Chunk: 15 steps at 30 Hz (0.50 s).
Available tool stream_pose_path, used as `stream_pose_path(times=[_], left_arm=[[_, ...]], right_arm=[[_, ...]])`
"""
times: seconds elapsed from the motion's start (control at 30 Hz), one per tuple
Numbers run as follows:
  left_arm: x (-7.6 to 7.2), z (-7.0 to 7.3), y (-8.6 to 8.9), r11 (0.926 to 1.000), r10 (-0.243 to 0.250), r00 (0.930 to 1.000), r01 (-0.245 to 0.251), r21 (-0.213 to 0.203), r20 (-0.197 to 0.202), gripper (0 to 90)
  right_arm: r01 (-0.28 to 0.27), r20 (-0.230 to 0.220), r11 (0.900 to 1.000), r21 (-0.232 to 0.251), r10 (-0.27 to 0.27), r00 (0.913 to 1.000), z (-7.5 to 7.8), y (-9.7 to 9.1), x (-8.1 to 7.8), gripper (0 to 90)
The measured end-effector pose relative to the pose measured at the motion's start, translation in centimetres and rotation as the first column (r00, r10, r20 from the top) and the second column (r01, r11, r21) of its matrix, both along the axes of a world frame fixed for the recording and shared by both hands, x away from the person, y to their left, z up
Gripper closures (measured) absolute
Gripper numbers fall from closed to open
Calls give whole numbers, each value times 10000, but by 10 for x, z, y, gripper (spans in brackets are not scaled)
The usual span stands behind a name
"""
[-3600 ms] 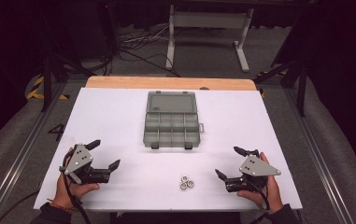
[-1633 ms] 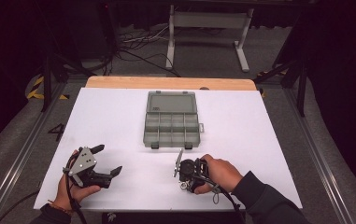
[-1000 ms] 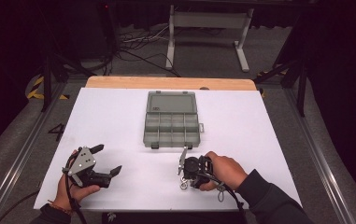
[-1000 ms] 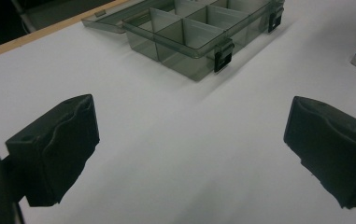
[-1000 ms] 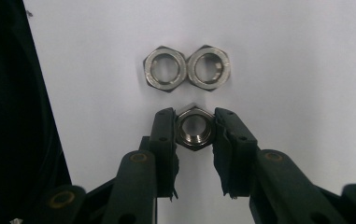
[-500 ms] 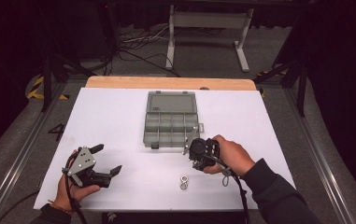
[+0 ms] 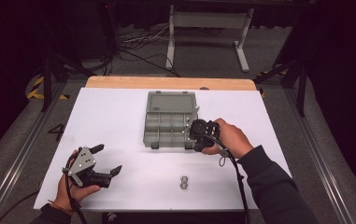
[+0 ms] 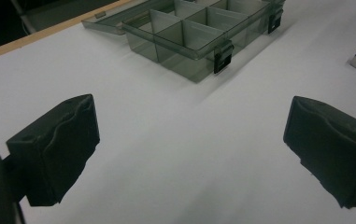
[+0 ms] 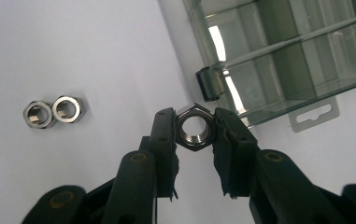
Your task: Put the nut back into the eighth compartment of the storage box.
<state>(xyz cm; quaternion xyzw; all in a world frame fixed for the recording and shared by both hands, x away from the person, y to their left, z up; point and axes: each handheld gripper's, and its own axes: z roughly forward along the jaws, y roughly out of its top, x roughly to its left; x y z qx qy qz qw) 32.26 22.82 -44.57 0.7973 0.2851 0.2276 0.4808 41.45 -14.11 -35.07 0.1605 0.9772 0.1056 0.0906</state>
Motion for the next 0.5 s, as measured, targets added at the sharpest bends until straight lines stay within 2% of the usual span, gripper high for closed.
stream_pose_path(times=[0.5], left_arm=[[0, 0, 0, 10000, -55, 10000, 55, 17, -44, 42]], right_arm=[[455, -112, 9988, -193, -457, 9989, -6, 9, 33, 705]])
